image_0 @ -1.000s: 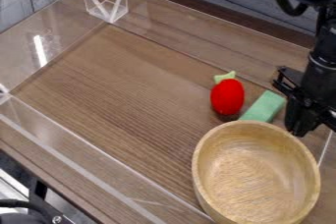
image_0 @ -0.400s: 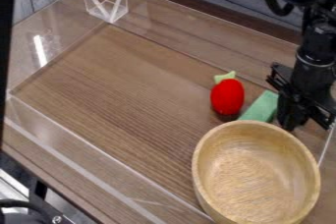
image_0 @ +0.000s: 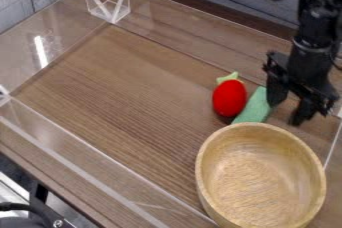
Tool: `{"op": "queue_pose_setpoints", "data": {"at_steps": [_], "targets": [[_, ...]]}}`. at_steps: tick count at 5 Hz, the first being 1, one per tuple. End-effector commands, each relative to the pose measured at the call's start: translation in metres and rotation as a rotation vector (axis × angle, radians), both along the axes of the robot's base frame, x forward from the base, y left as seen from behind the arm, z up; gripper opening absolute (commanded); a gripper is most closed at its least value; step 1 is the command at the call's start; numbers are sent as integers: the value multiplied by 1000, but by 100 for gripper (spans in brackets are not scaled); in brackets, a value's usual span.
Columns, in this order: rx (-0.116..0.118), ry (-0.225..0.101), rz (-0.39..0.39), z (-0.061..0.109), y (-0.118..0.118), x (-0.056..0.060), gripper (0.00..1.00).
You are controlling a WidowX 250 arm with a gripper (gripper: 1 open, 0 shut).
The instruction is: Put the green block in the brown bowl
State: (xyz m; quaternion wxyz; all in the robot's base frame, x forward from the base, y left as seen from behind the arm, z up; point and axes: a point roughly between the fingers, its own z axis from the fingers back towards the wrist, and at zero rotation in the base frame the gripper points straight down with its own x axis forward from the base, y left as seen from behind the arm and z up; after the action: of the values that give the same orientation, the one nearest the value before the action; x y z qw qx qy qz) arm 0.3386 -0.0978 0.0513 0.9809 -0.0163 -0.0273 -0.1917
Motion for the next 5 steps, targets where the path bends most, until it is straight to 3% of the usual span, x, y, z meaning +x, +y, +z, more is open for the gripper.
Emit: {"op": "queue_pose_setpoints", "data": {"at_steps": [1, 2, 3, 4, 5], "targets": [[-43, -118, -16, 37, 18, 2, 100], [-53, -130, -45, 37, 28, 14, 100], [-57, -109, -118, 22, 26, 19, 100], [-58, -93, -139, 8, 33, 26, 0], [-62, -97, -143, 5, 42, 32, 100]]}}
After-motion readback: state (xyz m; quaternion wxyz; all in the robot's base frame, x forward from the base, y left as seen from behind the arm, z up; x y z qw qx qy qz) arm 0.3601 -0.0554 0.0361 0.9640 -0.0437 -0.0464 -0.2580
